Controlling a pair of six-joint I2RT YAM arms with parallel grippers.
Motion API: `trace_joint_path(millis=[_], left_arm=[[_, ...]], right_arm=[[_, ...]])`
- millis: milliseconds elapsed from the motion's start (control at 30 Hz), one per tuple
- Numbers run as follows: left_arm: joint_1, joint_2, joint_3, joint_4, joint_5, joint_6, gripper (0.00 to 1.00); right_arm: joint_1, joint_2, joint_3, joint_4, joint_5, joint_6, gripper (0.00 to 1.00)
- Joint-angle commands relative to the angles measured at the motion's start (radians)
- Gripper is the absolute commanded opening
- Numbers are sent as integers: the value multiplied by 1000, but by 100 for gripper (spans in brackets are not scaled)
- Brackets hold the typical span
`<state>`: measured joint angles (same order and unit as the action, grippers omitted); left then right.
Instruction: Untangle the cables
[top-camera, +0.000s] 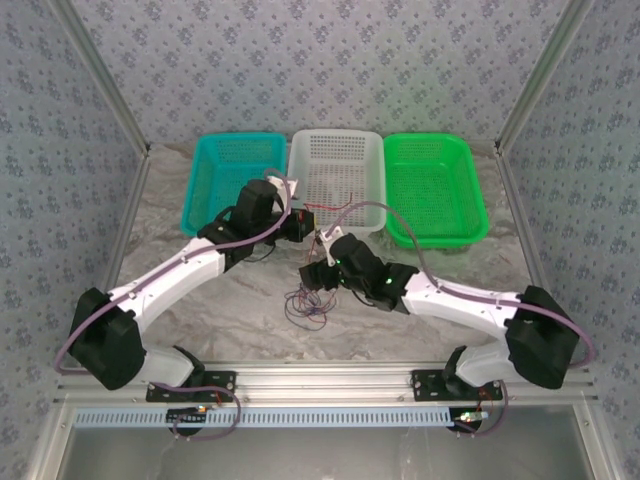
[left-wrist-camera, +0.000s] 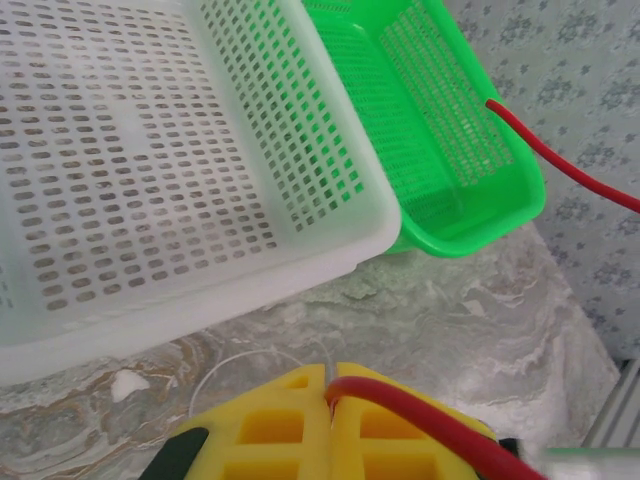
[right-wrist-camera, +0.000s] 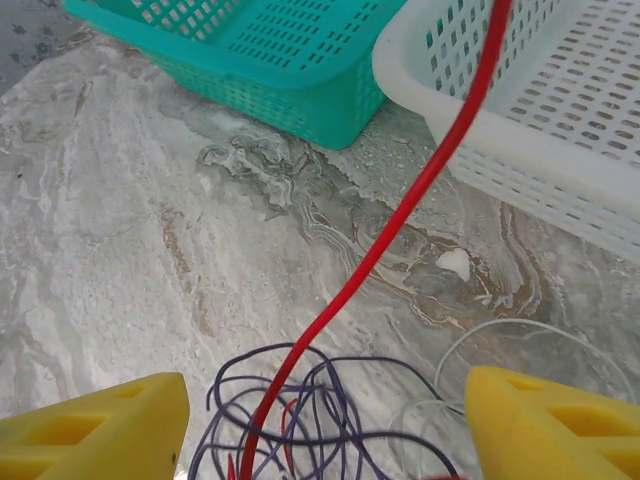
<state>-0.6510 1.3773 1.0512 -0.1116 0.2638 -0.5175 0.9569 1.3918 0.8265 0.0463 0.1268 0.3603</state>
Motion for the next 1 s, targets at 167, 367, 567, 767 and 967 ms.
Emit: trace_joint_path(millis=[167, 367, 567, 767, 967], left_arm=[[-6, -25, 28, 111, 75, -85, 0], [0, -79, 27, 112, 66, -95, 0], [37, -138, 37, 96, 52, -96, 0], [73, -156, 47, 86, 50, -98, 0], [76, -150, 74, 45, 43, -56, 1]], right_arm=[[-23, 102, 4, 151, 65, 83, 61], [-25, 154, -12, 34, 100, 180, 43], [-22, 132, -111, 15, 86, 218, 28], [-21, 129, -180, -6, 83, 241, 19], [-21, 97, -222, -3, 79, 254, 27]])
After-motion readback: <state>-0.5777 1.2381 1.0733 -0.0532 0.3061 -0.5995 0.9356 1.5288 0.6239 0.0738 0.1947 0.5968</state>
